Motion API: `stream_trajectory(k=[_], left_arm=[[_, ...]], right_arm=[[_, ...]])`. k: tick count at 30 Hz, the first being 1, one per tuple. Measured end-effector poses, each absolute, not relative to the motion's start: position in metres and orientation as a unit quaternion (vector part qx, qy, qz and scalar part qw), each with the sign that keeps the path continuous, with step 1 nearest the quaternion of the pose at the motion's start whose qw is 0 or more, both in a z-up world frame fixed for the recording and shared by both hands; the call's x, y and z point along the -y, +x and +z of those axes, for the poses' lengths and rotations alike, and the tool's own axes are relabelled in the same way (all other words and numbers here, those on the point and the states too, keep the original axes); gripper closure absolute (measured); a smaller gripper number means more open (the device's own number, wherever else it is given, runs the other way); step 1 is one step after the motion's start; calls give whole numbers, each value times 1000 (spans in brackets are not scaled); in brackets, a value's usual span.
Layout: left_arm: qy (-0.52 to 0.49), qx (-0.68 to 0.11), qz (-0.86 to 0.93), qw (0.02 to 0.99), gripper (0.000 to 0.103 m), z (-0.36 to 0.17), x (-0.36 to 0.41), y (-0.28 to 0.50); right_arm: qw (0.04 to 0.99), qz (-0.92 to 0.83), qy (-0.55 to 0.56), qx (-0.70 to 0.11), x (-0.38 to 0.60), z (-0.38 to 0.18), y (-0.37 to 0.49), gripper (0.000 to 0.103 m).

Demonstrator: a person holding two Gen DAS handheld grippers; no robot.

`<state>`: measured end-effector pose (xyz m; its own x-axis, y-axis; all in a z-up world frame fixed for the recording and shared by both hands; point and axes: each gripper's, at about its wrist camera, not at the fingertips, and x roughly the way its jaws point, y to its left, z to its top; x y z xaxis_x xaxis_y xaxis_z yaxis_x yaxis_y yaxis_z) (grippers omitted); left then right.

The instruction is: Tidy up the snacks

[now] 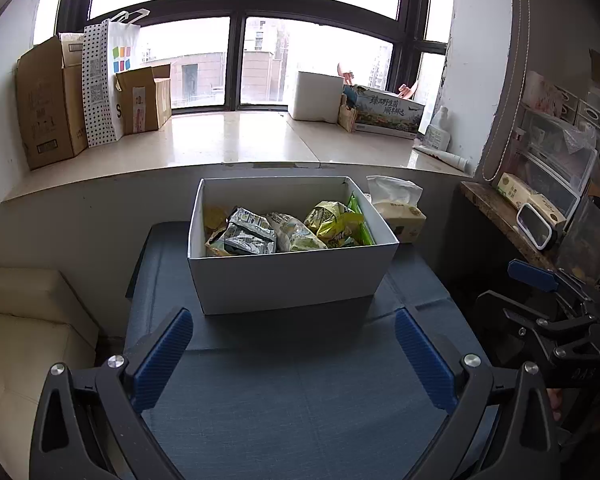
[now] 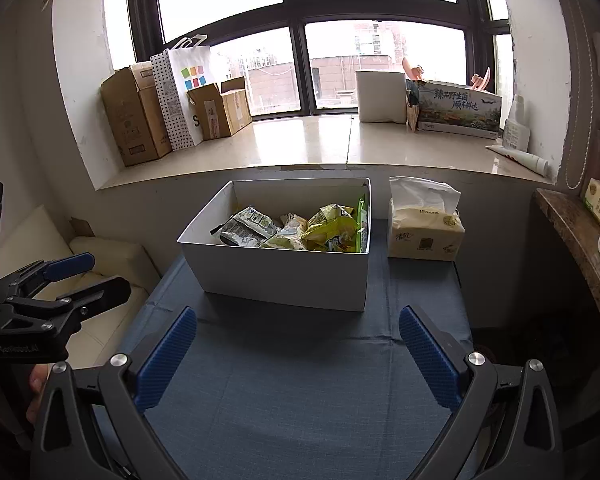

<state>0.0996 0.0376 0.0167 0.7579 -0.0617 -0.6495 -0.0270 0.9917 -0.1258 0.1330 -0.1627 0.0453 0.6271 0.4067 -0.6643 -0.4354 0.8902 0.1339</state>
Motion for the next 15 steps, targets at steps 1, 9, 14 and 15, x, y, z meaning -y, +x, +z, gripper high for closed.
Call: stream_trajectory(k=[1,9,14,15], left_arm=[[-64,-347,-9,936,0,17,-38,99],[-63,-350,-10,935,0,15,-37,101],[-60,-350,-11,935,0,15,-36,101],[-60,-350,-12,935,0,15,-35,101]], right_arm=[[902,233,-20,-363,163,45,133,0],[901,234,-19,-365,161,44,132,0],[900,236,-21,-366,161,44,132,0],[900,236,-21,-366,161,44,132,0]])
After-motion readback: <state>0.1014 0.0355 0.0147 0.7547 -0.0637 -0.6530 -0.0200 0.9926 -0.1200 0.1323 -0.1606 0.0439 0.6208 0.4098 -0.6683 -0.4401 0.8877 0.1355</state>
